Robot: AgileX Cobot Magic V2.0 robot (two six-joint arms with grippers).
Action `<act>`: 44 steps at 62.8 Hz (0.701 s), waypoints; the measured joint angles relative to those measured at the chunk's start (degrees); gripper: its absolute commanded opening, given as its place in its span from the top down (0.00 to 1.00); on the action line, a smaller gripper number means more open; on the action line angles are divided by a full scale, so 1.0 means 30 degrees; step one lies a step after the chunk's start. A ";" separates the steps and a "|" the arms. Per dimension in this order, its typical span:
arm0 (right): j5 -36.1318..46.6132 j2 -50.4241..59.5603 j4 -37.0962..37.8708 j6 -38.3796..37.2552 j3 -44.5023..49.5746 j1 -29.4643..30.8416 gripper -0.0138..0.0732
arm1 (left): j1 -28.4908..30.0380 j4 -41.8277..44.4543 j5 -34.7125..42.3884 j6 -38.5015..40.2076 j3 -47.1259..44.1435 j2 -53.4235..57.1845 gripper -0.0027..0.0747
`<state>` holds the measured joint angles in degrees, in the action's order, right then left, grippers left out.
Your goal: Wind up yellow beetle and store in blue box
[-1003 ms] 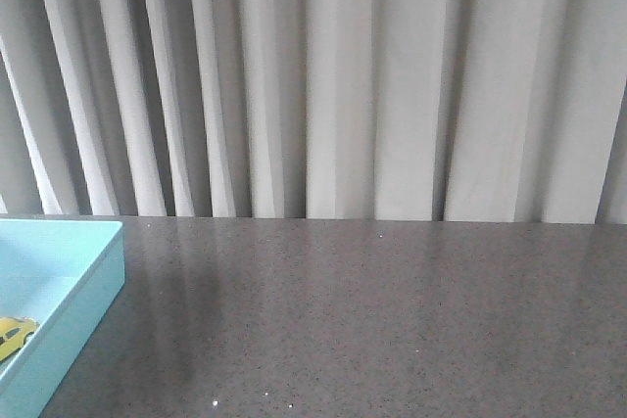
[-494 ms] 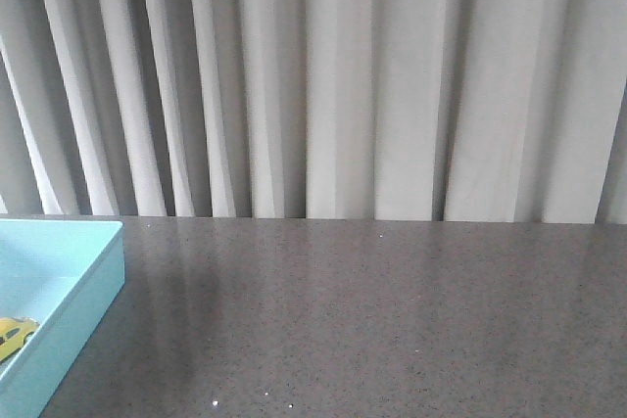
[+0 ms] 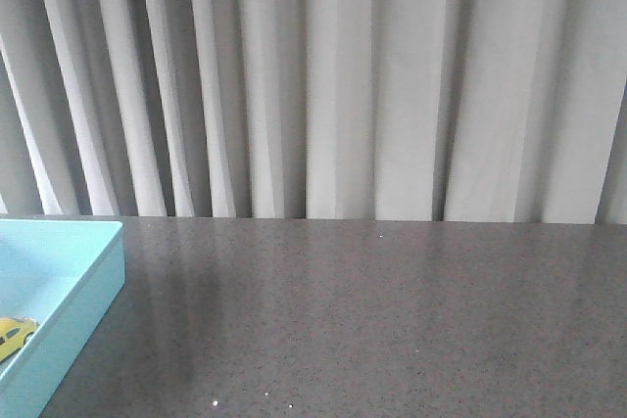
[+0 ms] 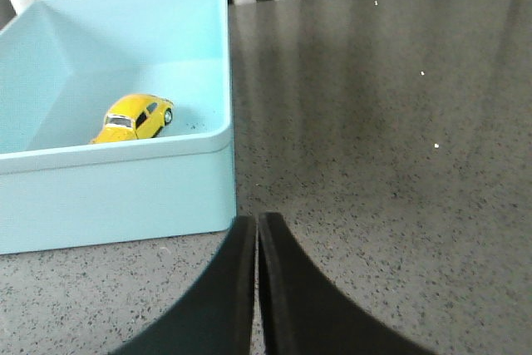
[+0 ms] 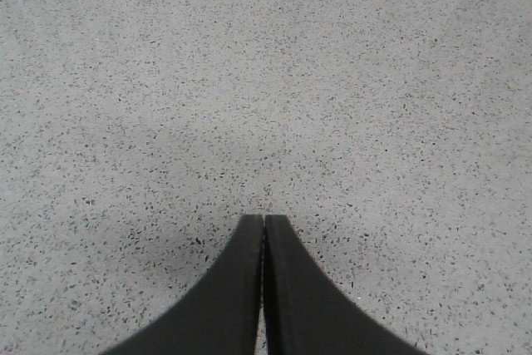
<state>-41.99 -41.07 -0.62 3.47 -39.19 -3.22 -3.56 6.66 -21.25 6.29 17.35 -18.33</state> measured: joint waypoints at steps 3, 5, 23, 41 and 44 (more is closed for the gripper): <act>-0.0045 0.0000 0.0000 0.0000 0.0000 0.0000 0.85 | 0.0301 0.0000 0.1041 0.0000 -0.1165 0.1205 0.97; -0.0042 0.0000 0.0000 0.0000 0.0000 0.0000 0.85 | 0.0453 0.0000 0.1619 0.0025 -0.1920 0.2018 0.97; -0.0065 0.0000 0.0000 0.0000 0.0000 0.0000 0.85 | 0.0741 0.0020 0.5521 0.0342 -0.5663 0.6109 0.97; -0.0108 0.0000 0.0000 0.0000 0.0000 0.0000 0.85 | 0.0741 0.0156 0.6697 0.0342 -0.6253 0.6300 0.97; -0.0142 0.0000 0.0000 0.0000 0.0000 0.0000 0.85 | 0.0741 0.0163 0.6697 0.0342 -0.6253 0.6300 0.97</act>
<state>-42.42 -41.07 -0.62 3.47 -39.19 -3.22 -1.33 7.15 -1.16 7.32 -1.41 0.57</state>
